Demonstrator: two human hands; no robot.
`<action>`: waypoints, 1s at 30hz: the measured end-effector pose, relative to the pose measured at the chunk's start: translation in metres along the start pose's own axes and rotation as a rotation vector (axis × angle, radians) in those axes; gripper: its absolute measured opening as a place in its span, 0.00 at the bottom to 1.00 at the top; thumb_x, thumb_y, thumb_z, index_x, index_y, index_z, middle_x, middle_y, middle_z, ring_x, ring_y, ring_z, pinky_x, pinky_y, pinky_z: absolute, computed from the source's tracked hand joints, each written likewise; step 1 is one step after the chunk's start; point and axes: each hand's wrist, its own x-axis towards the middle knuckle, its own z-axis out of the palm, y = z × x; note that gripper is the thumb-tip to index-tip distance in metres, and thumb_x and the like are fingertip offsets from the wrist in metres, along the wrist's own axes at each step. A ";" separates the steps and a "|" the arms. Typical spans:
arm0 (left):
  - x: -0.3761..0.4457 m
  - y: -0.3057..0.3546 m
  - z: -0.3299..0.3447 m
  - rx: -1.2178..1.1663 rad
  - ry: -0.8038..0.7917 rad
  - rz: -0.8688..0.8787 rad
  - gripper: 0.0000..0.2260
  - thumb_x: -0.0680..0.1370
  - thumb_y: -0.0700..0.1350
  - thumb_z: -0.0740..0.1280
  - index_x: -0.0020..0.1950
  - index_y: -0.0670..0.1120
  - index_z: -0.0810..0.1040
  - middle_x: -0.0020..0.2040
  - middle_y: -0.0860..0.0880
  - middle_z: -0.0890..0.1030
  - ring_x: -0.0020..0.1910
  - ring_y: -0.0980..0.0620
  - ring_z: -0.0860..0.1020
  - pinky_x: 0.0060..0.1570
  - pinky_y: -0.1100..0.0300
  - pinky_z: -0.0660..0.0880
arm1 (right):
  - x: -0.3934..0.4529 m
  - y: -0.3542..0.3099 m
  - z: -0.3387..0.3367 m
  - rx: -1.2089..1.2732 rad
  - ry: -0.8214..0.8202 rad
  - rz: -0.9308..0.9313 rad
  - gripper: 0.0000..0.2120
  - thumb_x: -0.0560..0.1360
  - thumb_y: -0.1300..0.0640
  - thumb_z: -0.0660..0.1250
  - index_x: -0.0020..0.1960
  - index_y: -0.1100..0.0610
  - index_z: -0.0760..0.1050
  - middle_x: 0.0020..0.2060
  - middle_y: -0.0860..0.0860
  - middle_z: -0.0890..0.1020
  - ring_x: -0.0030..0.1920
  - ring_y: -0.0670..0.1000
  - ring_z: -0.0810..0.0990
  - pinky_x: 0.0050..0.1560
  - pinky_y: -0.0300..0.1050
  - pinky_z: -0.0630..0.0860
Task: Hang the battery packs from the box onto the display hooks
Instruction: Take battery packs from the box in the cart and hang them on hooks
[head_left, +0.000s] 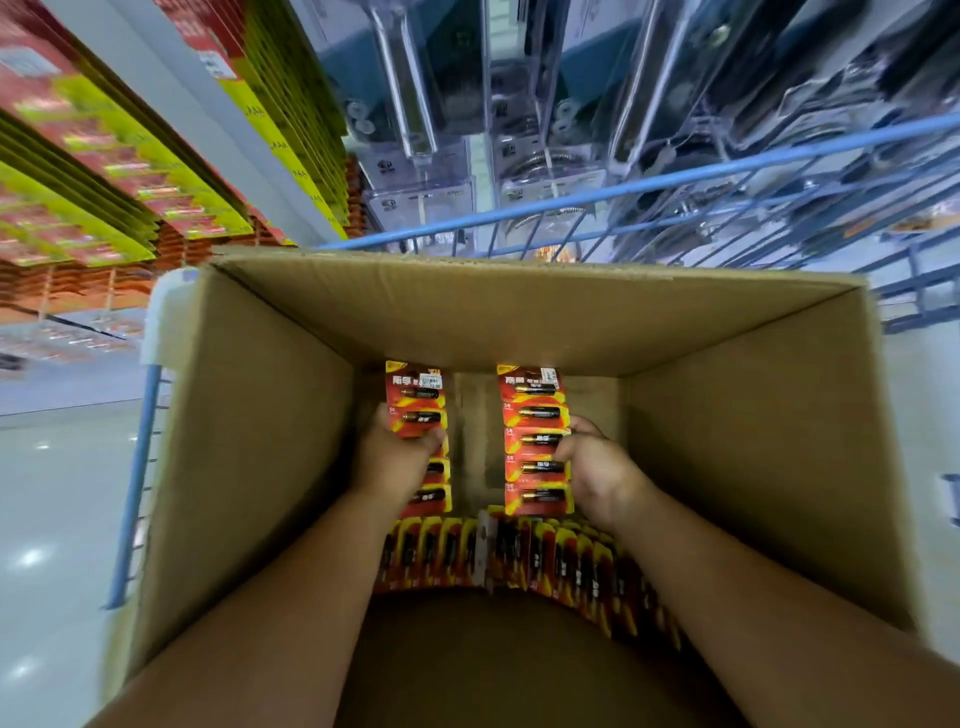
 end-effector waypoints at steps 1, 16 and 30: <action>-0.011 0.006 -0.006 -0.040 -0.012 0.009 0.22 0.79 0.47 0.75 0.71 0.52 0.72 0.61 0.50 0.81 0.61 0.44 0.80 0.62 0.43 0.77 | -0.011 -0.003 0.000 -0.005 -0.013 -0.012 0.18 0.82 0.67 0.59 0.65 0.49 0.75 0.57 0.57 0.84 0.55 0.60 0.84 0.49 0.56 0.81; -0.243 0.086 -0.157 -0.356 -0.136 0.250 0.07 0.83 0.49 0.70 0.61 0.54 0.80 0.50 0.44 0.88 0.46 0.41 0.88 0.49 0.37 0.84 | -0.294 -0.037 0.027 0.020 -0.061 -0.438 0.13 0.81 0.58 0.70 0.65 0.58 0.78 0.52 0.59 0.88 0.51 0.61 0.88 0.49 0.58 0.84; -0.440 0.136 -0.279 -0.631 0.045 0.594 0.08 0.83 0.50 0.69 0.62 0.55 0.79 0.49 0.49 0.88 0.46 0.45 0.88 0.49 0.41 0.85 | -0.490 -0.081 0.082 -0.133 -0.302 -0.862 0.14 0.80 0.45 0.70 0.65 0.46 0.78 0.50 0.50 0.89 0.49 0.56 0.89 0.52 0.61 0.84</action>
